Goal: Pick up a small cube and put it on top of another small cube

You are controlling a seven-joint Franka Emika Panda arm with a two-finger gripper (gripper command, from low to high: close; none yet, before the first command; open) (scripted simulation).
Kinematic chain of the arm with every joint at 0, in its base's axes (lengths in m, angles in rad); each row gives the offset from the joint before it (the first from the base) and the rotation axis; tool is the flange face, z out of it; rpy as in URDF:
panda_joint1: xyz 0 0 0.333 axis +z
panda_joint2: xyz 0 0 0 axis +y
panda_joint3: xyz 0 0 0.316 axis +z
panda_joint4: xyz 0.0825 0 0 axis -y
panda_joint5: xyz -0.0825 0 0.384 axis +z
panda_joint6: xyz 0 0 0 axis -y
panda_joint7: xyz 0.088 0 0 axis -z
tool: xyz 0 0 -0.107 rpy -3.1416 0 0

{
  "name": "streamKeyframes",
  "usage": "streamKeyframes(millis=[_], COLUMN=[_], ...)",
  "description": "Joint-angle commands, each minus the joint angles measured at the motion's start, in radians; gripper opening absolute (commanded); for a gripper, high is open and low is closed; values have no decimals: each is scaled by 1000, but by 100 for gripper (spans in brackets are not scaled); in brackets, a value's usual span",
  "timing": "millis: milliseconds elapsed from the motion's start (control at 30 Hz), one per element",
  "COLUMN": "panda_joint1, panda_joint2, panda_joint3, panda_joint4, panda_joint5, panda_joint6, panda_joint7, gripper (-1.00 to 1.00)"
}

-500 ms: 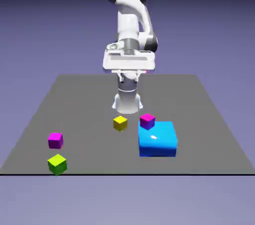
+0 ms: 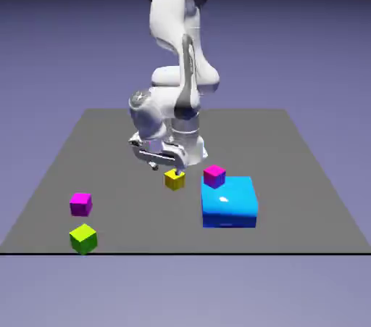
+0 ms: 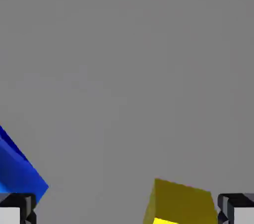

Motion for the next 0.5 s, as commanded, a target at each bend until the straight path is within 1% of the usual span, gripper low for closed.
streamKeyframes(millis=[0,67,300,333,367,467], panda_joint1=[0,1,-30,-30,-30,-16], panda_joint2=[30,43,280,280,280,172], panda_joint3=[-24,-33,123,123,123,51], panda_joint4=[-4,-5,-21,-21,-21,-14], panda_joint5=[16,22,305,305,305,176], panda_joint6=[-44,-61,142,142,142,49], panda_joint7=[12,18,-179,-179,-179,-89], gripper=[0,0,0,-100,-100,-100])
